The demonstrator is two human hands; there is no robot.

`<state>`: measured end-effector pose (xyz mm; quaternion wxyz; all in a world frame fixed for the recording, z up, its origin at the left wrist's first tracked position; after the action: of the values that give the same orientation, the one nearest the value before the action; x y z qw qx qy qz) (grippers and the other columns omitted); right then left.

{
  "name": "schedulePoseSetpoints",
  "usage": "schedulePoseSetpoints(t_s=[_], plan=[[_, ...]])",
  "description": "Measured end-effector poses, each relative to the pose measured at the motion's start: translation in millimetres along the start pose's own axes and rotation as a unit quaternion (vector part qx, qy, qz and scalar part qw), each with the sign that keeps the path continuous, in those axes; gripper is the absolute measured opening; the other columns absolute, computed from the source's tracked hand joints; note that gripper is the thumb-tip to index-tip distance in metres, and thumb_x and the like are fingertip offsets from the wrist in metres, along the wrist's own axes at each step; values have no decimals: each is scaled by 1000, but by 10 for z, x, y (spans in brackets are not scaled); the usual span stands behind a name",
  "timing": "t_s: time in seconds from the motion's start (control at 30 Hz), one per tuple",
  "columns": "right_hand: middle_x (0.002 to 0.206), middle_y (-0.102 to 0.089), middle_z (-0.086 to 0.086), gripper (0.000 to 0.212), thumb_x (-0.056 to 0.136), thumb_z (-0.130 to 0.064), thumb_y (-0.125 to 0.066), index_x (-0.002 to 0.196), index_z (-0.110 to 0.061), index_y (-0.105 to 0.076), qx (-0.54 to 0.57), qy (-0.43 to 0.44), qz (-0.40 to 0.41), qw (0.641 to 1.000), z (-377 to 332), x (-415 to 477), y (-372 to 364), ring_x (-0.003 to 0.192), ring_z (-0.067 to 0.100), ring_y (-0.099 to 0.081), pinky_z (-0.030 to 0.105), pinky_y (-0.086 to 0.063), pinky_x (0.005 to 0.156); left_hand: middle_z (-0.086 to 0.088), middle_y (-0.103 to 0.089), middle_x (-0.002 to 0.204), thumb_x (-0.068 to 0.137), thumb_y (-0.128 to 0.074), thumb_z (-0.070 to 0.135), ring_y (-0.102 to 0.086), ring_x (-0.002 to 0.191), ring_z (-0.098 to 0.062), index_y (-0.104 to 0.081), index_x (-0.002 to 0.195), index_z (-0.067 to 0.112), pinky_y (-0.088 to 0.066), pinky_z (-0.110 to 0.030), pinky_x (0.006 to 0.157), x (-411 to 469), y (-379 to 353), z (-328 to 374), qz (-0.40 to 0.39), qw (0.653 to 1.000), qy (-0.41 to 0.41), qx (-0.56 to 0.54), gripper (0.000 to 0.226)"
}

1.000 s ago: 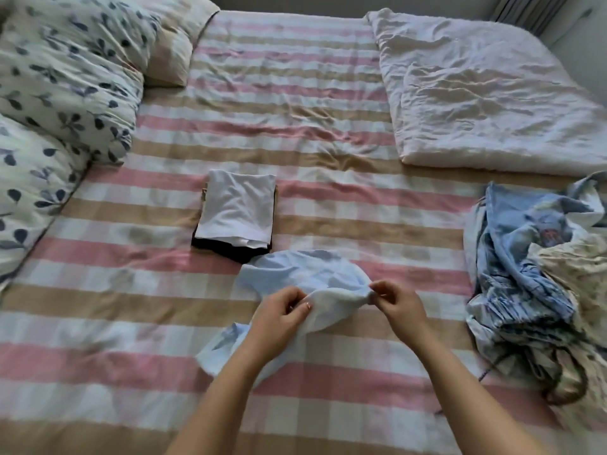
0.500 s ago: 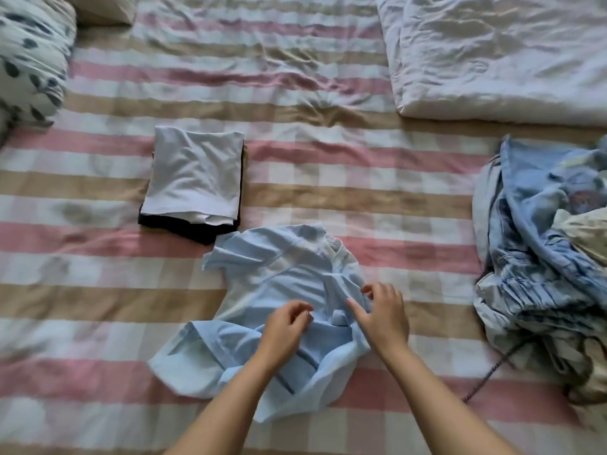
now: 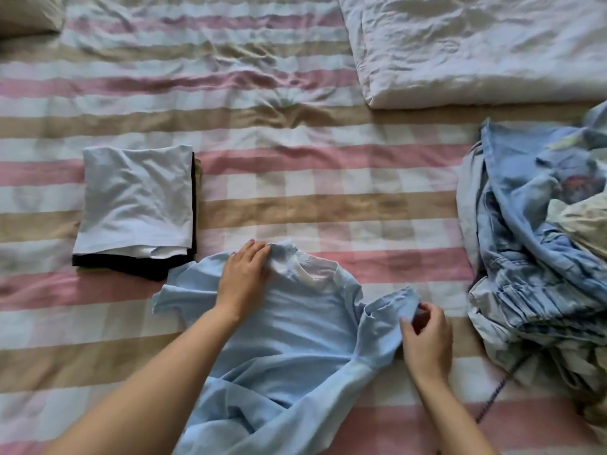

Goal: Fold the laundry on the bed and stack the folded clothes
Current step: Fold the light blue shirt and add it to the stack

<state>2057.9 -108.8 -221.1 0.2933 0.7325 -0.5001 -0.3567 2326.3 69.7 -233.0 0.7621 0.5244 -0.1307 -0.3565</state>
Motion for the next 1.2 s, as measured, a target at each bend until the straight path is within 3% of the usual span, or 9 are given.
schedulePoseSetpoints(t_s=[0.1, 0.23, 0.37, 0.5, 0.7, 0.77, 0.93, 1.1, 1.2], plan=[[110, -57, 24, 44, 79, -28, -62, 112, 2, -58, -27, 157, 66, 985, -452, -26, -27, 101, 40, -52, 43, -39, 87, -5, -34, 149, 94, -47, 21, -26, 139, -21, -36, 141, 15, -16, -41, 113, 79, -41, -109, -10, 999, 24, 35, 48], [108, -60, -2, 55, 75, -63, -49, 106, -20, -62, -227, 221, -131, 939, -836, -31, -475, 109, 25, -50, 42, -28, 99, -16, -58, 118, 87, -59, 23, -45, 111, -33, -58, 119, 9, -27, -41, 97, 143, 93, -137, 40, 996, 56, 49, 35], [90, -66, 1, 11, 84, -30, -59, 80, -21, -64, -164, 173, -135, 962, -873, 62, -413, 100, 24, -56, 46, -17, 109, -20, -60, 93, 84, -63, 16, -49, 96, -35, -65, 88, 0, -32, -40, 86, 95, 290, -171, 44, 997, 58, 6, 17], [69, -64, -1, 11, 82, -15, -66, 72, -15, -65, 60, 154, -136, 977, -947, 136, 48, 76, 26, -63, 41, -46, 81, -18, -57, 75, 85, -57, 0, -50, 80, -33, -58, 80, -2, -33, -38, 76, -143, 741, -125, 118, 981, 48, -145, 6], [65, -56, -5, 15, 89, -23, -58, 78, -13, -57, 177, 242, -114, 947, -1600, -1, 737, 60, 8, -50, 21, -40, 59, -2, -44, 55, 88, -55, 1, -36, 50, -2, -49, 63, 15, -31, -16, 51, -610, 1644, 115, 201, 927, 34, -314, 29], [65, -53, -7, 16, 92, -21, -54, 80, -11, -55, 181, 276, -105, 938, -1844, -90, 927, 59, 4, -47, 14, -36, 56, 1, -38, 52, 89, -55, 3, -33, 48, -2, -45, 59, 16, -30, -17, 46, -720, 1910, 181, 206, 918, 29, -337, 34], [61, -49, -11, 12, 90, -19, -58, 79, -17, -54, 121, 351, -150, 916, -2249, -336, 1333, 54, 1, -43, 12, -34, 53, -10, -40, 59, 92, -54, 7, -40, 58, -22, -45, 67, -2, -47, -51, 52, -1032, 2507, 197, 214, 898, 30, -383, 28], [53, -48, -10, 20, 75, -4, -74, 62, -14, -63, 47, 354, -273, 893, -2155, -648, 1605, 48, -1, -39, 14, -31, 48, -3, -42, 57, 88, -57, -1, -34, 51, -3, -51, 60, 7, -30, -18, 47, -1450, 2943, 325, 208, 918, 1, -337, 29], [57, -50, -1, 18, 81, -1, -68, 64, -8, -66, 70, 311, -264, 911, -2043, -765, 1812, 56, 6, -39, 19, -32, 52, -6, -45, 63, 87, -58, 1, -37, 60, -12, -54, 66, -9, -31, -23, 52, -1677, 3027, 374, 180, 924, 15, -336, 24]])
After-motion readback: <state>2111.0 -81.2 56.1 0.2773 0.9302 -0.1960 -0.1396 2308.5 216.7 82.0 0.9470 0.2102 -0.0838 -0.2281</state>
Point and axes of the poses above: each hand's wrist, its own x-axis towards the middle knuckle, its own y-axis out of the back of the hand, z = x × y, the point moved 6 cm from there along x, towards the middle knuckle
